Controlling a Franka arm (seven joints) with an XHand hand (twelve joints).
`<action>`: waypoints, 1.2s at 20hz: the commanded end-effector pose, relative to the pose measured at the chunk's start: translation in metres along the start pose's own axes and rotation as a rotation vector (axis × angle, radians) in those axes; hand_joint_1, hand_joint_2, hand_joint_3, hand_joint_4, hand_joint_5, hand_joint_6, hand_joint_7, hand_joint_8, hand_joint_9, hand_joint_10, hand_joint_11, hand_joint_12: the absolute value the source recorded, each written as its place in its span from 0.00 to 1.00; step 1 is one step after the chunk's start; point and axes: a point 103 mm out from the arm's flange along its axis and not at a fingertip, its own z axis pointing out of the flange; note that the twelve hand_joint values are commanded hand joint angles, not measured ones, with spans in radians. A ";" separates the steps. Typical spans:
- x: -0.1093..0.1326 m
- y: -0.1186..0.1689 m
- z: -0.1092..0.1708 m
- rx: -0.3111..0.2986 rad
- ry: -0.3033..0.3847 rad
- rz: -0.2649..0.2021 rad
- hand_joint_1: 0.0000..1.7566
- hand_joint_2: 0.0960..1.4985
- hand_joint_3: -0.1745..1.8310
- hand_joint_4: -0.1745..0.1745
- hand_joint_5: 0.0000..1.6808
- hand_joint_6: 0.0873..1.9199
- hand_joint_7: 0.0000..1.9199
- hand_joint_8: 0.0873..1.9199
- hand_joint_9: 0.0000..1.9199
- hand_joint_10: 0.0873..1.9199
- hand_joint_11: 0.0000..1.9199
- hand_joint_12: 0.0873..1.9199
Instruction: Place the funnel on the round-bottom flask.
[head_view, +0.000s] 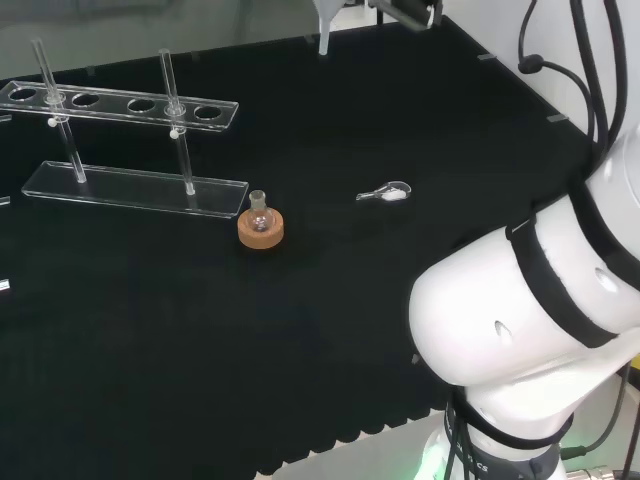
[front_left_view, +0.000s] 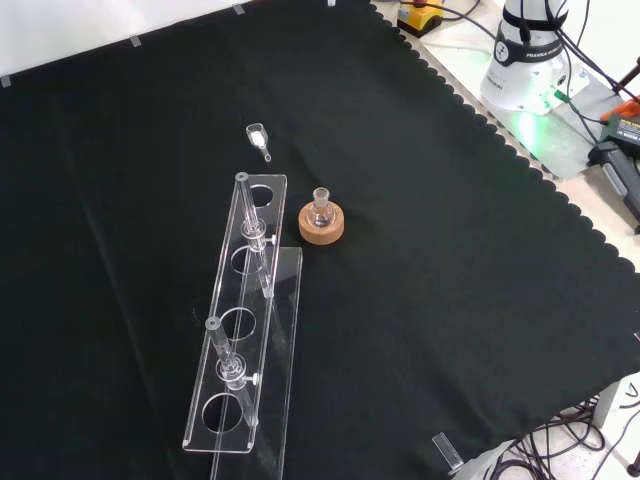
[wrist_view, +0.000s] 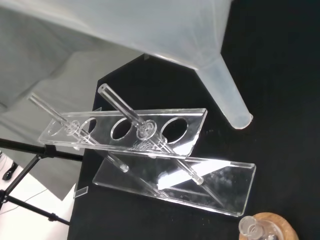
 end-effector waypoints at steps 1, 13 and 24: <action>0.003 0.015 0.026 0.020 0.028 -0.023 0.61 0.45 0.47 1.00 0.89 0.68 1.00 0.57 1.00 0.69 1.00 0.62; 0.031 0.068 0.114 -0.049 -0.080 0.015 0.61 0.45 0.47 1.00 0.89 0.68 1.00 0.57 1.00 0.69 1.00 0.63; -0.037 0.079 0.145 -0.022 -0.002 -0.075 0.61 0.44 0.47 1.00 0.89 0.68 1.00 0.57 1.00 0.69 1.00 0.63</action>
